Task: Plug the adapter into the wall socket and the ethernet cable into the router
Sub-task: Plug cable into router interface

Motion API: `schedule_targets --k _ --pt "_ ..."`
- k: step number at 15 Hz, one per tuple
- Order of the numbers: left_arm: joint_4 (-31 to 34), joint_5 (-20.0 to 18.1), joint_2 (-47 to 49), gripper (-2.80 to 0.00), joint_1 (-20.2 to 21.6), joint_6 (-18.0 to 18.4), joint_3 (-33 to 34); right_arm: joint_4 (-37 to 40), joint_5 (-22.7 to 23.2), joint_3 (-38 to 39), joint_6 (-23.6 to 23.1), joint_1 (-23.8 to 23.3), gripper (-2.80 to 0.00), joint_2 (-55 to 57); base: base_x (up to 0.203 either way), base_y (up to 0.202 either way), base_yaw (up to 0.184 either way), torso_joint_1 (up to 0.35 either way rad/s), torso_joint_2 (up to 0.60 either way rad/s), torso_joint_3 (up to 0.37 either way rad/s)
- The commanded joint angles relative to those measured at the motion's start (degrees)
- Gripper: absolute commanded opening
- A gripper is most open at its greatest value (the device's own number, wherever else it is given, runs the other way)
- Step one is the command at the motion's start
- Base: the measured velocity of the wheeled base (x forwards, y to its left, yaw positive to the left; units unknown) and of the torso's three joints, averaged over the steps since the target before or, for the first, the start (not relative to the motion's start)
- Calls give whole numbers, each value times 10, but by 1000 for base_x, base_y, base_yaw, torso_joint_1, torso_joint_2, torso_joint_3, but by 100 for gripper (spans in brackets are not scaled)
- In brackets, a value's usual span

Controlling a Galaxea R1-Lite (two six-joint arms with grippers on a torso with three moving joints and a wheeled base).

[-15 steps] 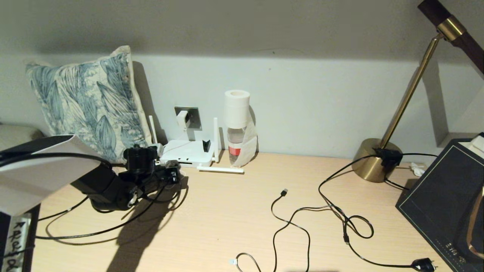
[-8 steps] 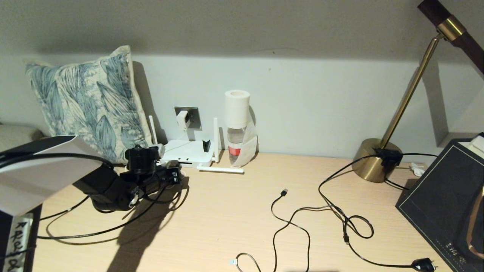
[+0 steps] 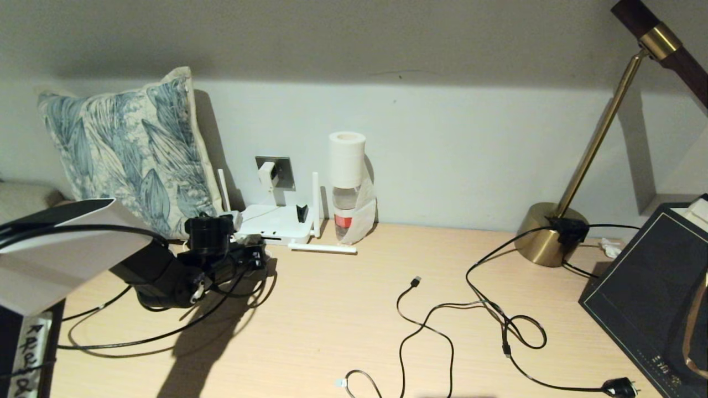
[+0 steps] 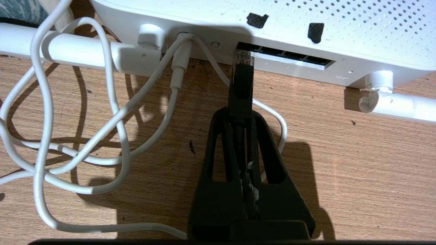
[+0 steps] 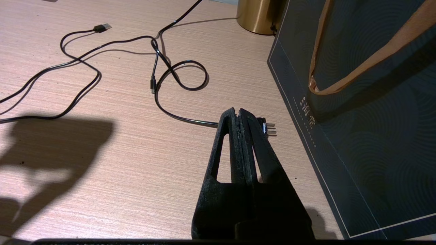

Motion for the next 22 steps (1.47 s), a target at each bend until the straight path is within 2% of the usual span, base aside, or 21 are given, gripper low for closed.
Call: schedule_targets --k 1,22 --pt "-3 0 1 -280 0 0 -5 1 0 0 0 0 -280 1 0 0 0 0 0 0" --pt "-1 0 10 -280 -7 0 -21 1 0 0 0 0 -280 1 0 0 0 0 0 0"
